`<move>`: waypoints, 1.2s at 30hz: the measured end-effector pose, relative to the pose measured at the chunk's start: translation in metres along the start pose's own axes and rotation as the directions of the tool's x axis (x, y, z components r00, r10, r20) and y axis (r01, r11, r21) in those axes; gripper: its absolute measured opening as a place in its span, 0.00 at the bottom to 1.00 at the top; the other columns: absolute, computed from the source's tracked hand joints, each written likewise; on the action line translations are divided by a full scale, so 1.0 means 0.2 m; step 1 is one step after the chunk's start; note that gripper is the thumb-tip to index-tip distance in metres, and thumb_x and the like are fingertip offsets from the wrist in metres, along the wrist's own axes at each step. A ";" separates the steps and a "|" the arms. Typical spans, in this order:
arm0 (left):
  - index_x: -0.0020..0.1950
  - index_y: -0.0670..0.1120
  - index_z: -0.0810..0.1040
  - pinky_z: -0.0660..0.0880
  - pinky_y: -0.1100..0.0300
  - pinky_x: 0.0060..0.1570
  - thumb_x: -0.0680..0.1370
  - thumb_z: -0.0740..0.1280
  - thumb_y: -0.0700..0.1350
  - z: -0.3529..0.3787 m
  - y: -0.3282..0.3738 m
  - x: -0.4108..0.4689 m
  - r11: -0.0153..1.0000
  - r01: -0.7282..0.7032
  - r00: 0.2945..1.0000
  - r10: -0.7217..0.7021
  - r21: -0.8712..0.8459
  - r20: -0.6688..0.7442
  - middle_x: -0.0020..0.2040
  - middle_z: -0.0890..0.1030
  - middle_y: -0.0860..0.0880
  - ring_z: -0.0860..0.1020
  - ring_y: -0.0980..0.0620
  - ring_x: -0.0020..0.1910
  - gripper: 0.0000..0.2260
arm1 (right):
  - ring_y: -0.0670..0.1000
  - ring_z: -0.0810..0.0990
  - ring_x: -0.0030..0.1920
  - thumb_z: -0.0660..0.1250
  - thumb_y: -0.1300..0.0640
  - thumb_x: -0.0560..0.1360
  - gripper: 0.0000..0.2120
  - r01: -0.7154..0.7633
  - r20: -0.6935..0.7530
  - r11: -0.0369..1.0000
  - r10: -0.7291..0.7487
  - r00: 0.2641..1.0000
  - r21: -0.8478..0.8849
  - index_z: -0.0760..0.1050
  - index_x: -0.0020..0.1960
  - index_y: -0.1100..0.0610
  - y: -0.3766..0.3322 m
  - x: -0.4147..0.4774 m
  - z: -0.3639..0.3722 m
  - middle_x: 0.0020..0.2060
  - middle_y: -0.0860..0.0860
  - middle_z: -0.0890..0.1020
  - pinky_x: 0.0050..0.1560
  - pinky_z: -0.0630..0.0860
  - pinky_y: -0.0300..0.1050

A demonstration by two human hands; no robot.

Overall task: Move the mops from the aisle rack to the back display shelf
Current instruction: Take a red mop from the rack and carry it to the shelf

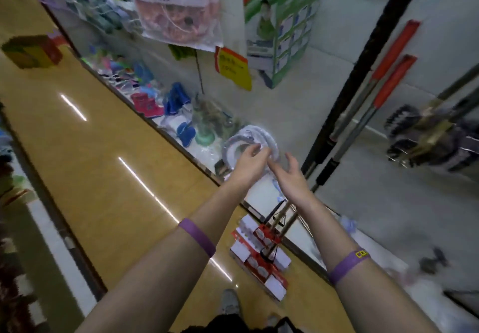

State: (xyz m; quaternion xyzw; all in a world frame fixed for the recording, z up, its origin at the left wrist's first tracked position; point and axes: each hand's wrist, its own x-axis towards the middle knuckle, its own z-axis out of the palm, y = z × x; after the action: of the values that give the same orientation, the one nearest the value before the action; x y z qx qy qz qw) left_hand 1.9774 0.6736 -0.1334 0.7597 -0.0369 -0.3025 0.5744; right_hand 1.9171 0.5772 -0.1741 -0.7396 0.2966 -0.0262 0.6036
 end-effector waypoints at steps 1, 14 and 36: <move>0.71 0.44 0.72 0.68 0.59 0.56 0.80 0.62 0.49 0.08 0.01 0.02 1.000 -0.002 0.999 0.001 0.029 0.045 0.65 0.75 0.49 0.73 0.52 0.62 0.20 | 0.50 0.63 0.76 0.63 0.41 0.80 0.37 -0.029 -0.048 1.000 0.030 0.998 0.011 0.52 0.81 0.54 0.03 0.00 -0.07 0.78 0.50 0.61 0.67 0.62 0.42; 0.74 0.46 0.69 0.61 0.61 0.60 0.83 0.59 0.51 0.75 0.02 0.19 0.967 -0.073 0.924 -0.027 0.244 0.381 0.72 0.72 0.48 0.69 0.52 0.70 0.21 | 0.54 0.59 0.79 0.62 0.39 0.79 0.37 -0.189 -0.267 0.965 0.234 0.935 0.182 0.51 0.81 0.53 0.36 0.01 -0.65 0.80 0.54 0.57 0.77 0.60 0.54; 0.62 0.49 0.76 0.66 0.67 0.41 0.84 0.55 0.54 1.14 -0.37 1.34 0.954 0.153 0.802 -0.272 0.257 0.533 0.50 0.76 0.60 0.72 0.67 0.44 0.16 | 0.51 0.66 0.75 0.55 0.45 0.84 0.29 -0.319 -0.409 0.876 0.457 0.790 0.362 0.53 0.81 0.54 0.92 1.08 -0.62 0.76 0.54 0.66 0.64 0.62 0.39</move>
State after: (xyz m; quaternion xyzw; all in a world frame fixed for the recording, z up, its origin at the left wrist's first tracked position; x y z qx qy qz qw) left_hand 2.0605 0.3963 -0.3471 0.6902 -0.1491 -0.5698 0.4204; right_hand 1.9704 0.3503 -0.3768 -0.5406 0.5775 -0.1246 0.5989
